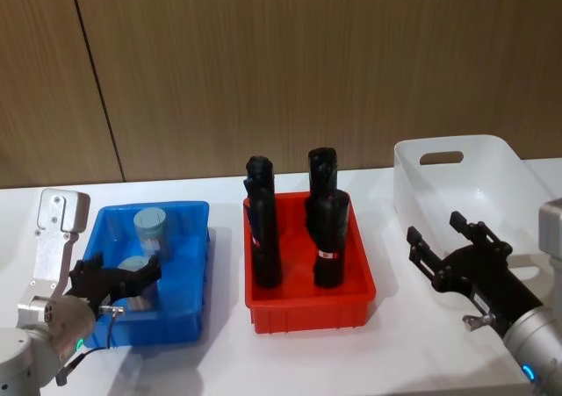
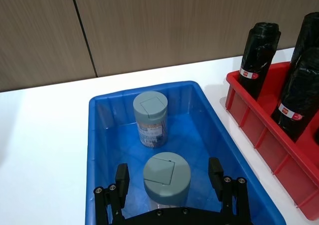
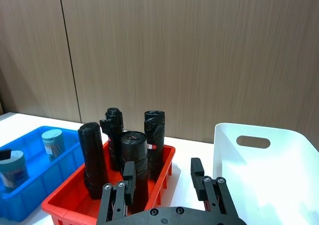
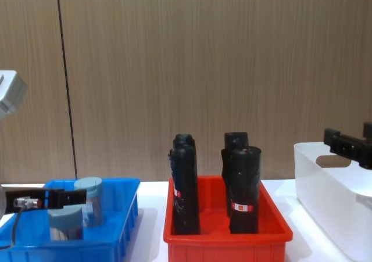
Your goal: Pick the cotton swabs from the blue box and place them into the white box.
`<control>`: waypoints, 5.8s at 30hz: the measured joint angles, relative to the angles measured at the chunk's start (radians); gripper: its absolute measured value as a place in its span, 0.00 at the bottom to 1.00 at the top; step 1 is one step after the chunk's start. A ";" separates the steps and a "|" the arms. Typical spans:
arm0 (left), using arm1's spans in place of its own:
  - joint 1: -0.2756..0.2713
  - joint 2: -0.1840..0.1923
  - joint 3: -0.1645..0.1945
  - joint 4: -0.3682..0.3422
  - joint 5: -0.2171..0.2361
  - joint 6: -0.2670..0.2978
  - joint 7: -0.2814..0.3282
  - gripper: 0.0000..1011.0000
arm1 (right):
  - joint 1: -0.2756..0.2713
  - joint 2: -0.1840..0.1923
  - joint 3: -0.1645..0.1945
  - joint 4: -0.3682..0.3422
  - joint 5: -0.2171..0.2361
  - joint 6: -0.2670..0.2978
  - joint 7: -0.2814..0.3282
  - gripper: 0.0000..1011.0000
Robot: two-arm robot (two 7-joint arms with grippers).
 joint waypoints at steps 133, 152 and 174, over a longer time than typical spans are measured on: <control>-0.261 -0.083 0.015 0.072 -0.065 -0.069 -0.888 0.66 | 0.000 0.000 0.000 0.000 0.000 0.000 0.000 0.68; -0.334 -0.099 0.036 0.135 -0.053 -0.002 -1.057 0.66 | 0.000 0.000 0.000 0.000 0.000 0.000 0.000 0.68; -0.353 -0.103 0.041 0.149 -0.050 0.015 -1.099 0.66 | -0.004 0.064 0.031 -0.018 0.021 -0.009 0.153 0.68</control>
